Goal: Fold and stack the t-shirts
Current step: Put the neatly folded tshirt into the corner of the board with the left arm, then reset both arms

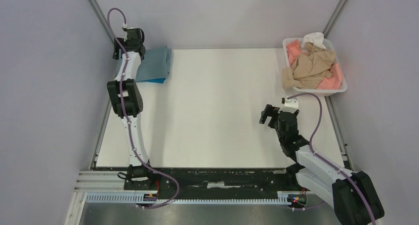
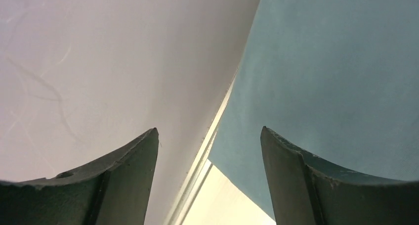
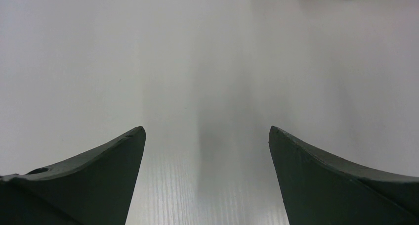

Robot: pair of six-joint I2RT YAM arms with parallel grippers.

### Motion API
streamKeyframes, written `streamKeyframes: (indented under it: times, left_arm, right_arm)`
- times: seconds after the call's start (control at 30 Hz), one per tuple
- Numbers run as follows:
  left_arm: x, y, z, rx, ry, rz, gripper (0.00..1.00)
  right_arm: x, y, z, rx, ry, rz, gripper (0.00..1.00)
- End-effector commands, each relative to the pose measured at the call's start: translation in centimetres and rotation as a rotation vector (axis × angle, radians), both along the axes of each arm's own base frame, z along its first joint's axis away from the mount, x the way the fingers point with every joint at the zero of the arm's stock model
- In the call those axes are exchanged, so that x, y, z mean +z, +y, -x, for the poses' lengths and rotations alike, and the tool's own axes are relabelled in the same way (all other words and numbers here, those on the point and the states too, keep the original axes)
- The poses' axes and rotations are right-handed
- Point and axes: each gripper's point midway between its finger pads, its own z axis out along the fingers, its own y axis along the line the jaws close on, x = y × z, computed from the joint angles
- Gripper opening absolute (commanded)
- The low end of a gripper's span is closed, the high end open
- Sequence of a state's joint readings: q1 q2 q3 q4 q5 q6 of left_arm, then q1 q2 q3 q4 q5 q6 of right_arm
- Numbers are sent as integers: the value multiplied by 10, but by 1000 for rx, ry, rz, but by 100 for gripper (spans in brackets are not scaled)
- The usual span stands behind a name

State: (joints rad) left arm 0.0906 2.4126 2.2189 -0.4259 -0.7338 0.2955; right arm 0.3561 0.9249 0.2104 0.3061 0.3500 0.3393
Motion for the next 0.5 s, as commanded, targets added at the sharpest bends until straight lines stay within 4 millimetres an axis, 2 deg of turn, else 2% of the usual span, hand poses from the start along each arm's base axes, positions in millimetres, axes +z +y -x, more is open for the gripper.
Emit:
streamKeyframes:
  times: [0.0, 0.07, 0.13, 0.17, 0.2, 0.23, 0.27, 0.37, 0.43, 0.47]
  left_arm:
    - [83, -32, -8, 35, -345, 186, 81]
    - [103, -60, 0, -17, -430, 332, 82]
    - [111, -98, 11, -91, -470, 474, 82]
    - [110, -114, 18, -112, -487, 549, 82]
    - [116, -127, 27, -144, -512, 617, 82]
    - [116, -160, 36, -198, -522, 695, 82]
    - [119, -179, 44, -240, -539, 742, 82]
    - [116, -225, 91, -294, -531, 795, 83]
    - [94, -253, 132, -341, -474, 806, 83]
    - [94, -271, 152, -414, -467, 821, 83]
  right_arm:
    - [24, -4, -10, -32, -51, 3, 98]
    - [26, -4, -9, -32, -52, -5, 98]
    - [28, -3, -7, -30, -58, -16, 98]
    - [28, -2, -6, -29, -61, -23, 98]
    - [28, -2, -4, -24, -60, -30, 98]
    - [28, 0, -3, -15, -61, -38, 98]
    - [28, 1, -2, -8, -61, -43, 98]
    - [27, 5, 5, 17, -59, -66, 98]
    - [25, 3, 10, 5, -57, -85, 98]
    - [23, 2, 14, 0, -52, -89, 98]
